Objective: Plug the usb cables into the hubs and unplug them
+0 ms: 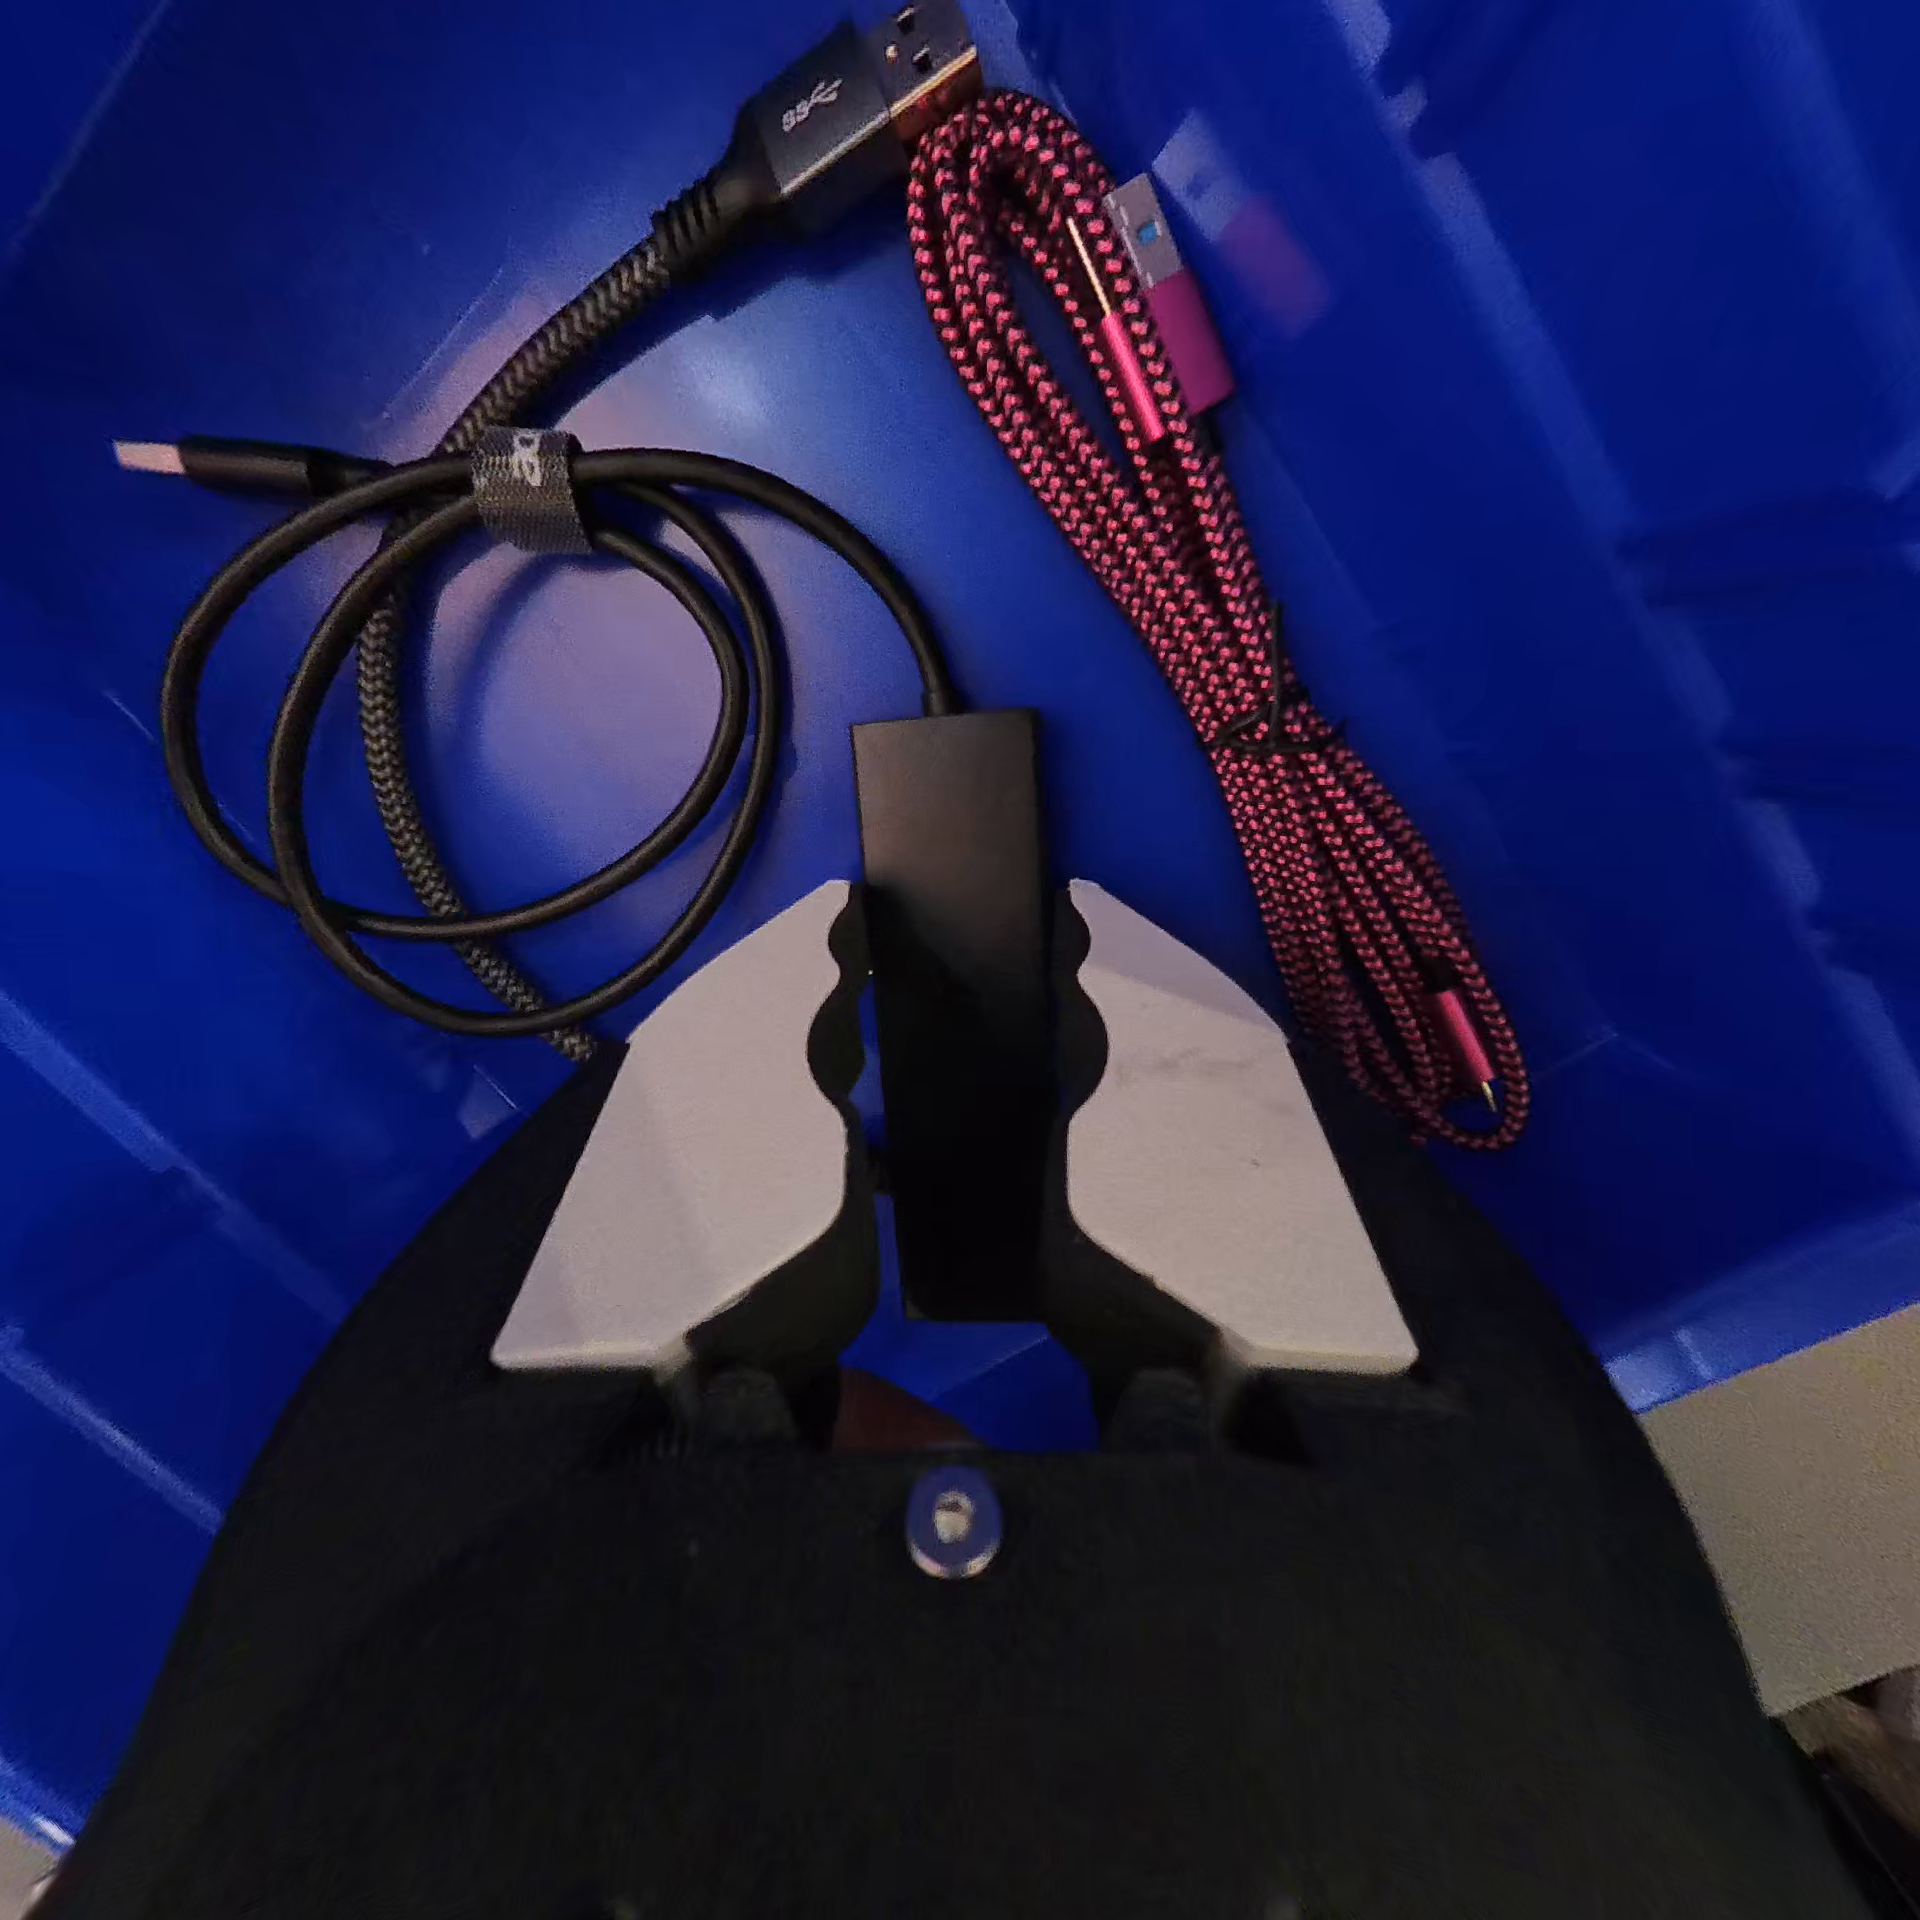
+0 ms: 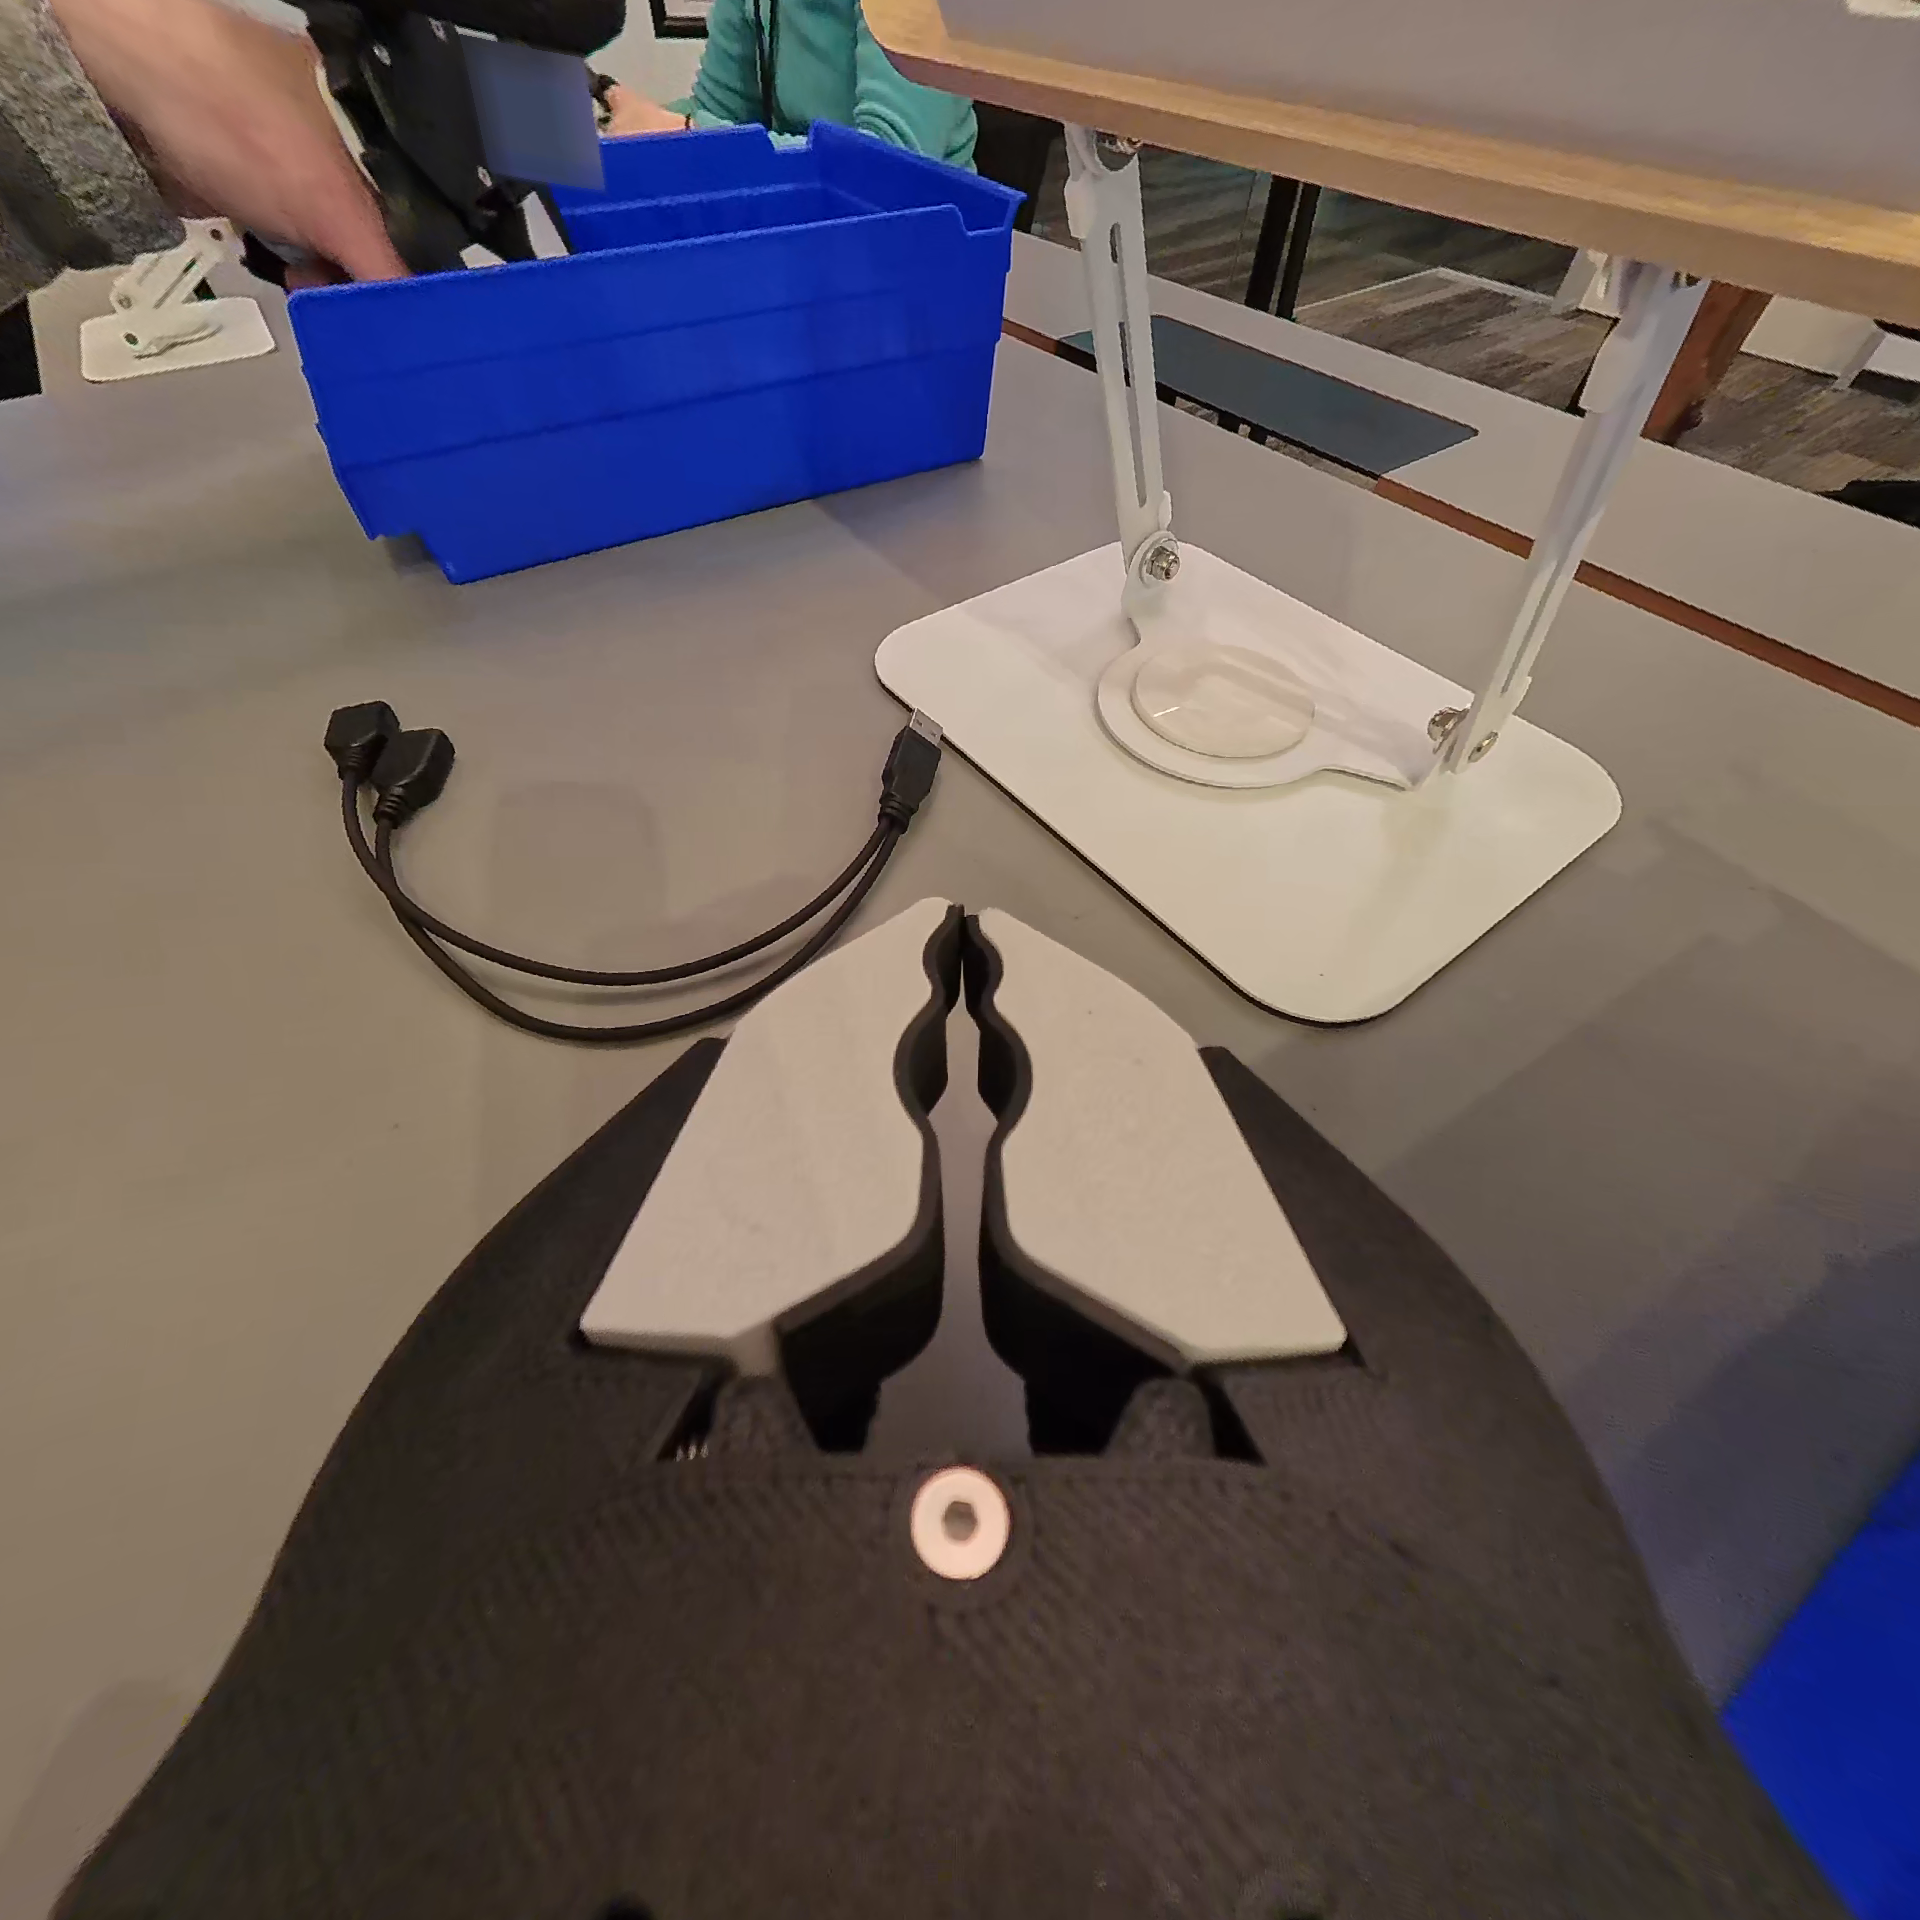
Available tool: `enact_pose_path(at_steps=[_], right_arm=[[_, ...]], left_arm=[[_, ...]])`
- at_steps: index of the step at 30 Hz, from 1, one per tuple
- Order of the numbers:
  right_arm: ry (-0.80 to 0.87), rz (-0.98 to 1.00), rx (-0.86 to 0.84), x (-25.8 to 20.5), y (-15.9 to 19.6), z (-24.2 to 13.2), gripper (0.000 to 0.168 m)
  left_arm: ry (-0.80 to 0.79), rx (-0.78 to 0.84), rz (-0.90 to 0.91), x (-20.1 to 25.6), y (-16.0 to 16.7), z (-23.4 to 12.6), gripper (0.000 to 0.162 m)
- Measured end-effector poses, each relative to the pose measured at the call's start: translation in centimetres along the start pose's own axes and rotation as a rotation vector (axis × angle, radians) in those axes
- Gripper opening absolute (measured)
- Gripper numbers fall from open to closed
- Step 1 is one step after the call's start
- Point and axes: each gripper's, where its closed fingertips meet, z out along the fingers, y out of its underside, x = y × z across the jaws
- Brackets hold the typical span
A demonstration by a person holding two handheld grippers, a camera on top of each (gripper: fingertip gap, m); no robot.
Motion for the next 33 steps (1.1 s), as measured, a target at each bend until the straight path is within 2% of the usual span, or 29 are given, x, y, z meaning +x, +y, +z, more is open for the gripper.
enact_pose_path(at_steps=[3, 7, 15, 19, 22, 24, 27, 30, 33], right_arm=[[0.000, 0.003, 0.005, 0.0, -0.1, -0.1, 0.000], [-0.002, 0.004, 0.006, 0.0, -0.1, -0.1, 0.000], [-0.001, 0.007, 0.004, 0.0, 0.0, 0.0, 0.000], [0.000, 0.006, 0.001, 0.1, 0.0, 0.0, 0.000], [0.001, 0.006, 0.002, 0.1, 0.0, 0.0, 0.000], [0.001, 0.007, 0.002, 0.1, 0.0, 0.0, 0.000], [0.002, 0.009, 0.002, 0.1, 0.0, -0.1, 0.000], [0.001, 0.010, 0.001, 0.1, 0.1, -0.1, 0.000], [-0.003, 0.009, -0.002, 0.0, 0.2, -0.1, 0.000]], left_arm=[[-0.048, 0.020, 0.017, -0.5, -0.2, -0.3, 0.034], [-0.079, 0.128, 0.038, -0.5, -1.3, -2.9, 0.034], [-0.156, 0.413, 0.044, -0.9, -3.9, -13.4, 0.033], [-0.139, 0.578, 0.127, 2.8, -5.2, -19.5, 0.033], [-0.110, 0.624, 0.233, 8.0, -5.8, -21.5, 0.033], [-0.075, 0.638, 0.310, 12.1, -6.3, -21.6, 0.033], [-0.005, 0.607, 0.404, 17.8, -6.7, -19.4, 0.033], [0.060, 0.546, 0.440, 21.9, -7.2, -15.5, 0.033], [0.069, 0.477, 0.429, 23.4, -8.2, -11.0, 0.033]])
